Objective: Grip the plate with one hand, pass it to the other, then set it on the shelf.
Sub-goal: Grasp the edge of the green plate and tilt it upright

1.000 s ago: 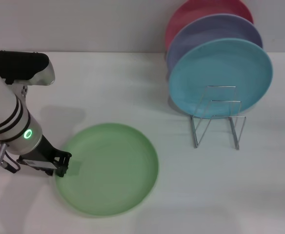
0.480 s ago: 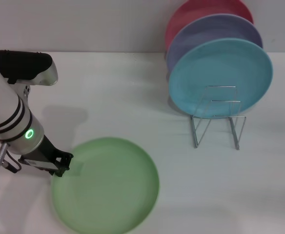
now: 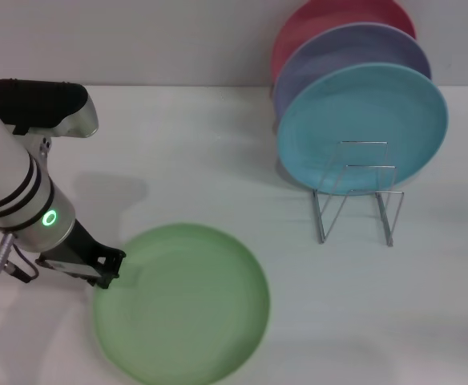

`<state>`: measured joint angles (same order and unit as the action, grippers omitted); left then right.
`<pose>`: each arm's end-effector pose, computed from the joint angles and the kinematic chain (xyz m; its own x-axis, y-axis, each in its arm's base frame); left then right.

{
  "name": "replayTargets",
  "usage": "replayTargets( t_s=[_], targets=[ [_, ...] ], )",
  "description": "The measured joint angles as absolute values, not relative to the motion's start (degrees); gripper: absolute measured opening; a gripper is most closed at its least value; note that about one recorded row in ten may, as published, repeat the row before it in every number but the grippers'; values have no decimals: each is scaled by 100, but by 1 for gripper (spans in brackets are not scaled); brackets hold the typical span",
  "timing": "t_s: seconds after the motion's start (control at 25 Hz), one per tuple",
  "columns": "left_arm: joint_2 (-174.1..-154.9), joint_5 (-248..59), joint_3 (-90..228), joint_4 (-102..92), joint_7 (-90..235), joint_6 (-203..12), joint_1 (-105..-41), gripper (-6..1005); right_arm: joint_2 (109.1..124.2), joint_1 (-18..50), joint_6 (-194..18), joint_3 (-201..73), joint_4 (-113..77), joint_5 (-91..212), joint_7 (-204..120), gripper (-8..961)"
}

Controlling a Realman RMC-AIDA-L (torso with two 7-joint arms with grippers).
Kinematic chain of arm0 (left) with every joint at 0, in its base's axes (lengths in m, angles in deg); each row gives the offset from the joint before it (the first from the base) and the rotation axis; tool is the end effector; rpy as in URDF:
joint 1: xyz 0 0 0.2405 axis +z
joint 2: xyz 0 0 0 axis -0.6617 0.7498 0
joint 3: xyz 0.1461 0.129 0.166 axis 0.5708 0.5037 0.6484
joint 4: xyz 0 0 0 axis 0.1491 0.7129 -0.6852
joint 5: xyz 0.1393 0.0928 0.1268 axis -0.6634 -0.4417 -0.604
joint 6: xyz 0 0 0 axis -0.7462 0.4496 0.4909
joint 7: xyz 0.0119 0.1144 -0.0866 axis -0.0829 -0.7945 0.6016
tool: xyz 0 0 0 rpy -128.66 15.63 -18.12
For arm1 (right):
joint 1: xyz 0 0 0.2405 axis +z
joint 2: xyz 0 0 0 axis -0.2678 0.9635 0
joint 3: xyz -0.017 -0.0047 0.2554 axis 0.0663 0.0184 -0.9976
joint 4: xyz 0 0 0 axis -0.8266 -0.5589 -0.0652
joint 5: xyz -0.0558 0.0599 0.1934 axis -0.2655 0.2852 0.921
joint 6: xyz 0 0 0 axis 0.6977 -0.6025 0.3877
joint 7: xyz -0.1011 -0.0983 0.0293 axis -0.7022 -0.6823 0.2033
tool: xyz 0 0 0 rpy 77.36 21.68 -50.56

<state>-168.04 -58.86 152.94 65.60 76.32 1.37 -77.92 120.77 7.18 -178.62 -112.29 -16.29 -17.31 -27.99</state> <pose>-0.1962 0.3496 -0.0200 0.3010 0.9516 -0.0620 0.7318 -0.2722 -0.6248 0.3688 0.2627 0.1314 0.6791 0.5430 -0.4938 -0.7136 0.3310 -0.6174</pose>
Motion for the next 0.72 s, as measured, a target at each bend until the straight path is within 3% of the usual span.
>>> replayTargets(
  t_s=[0.72],
  targets=[
    [-16799,-5644,14519,6695,6903,-500,-7731,30,12098,709,-17754,-11229,-1643,-1731,-2808,657]
  ],
)
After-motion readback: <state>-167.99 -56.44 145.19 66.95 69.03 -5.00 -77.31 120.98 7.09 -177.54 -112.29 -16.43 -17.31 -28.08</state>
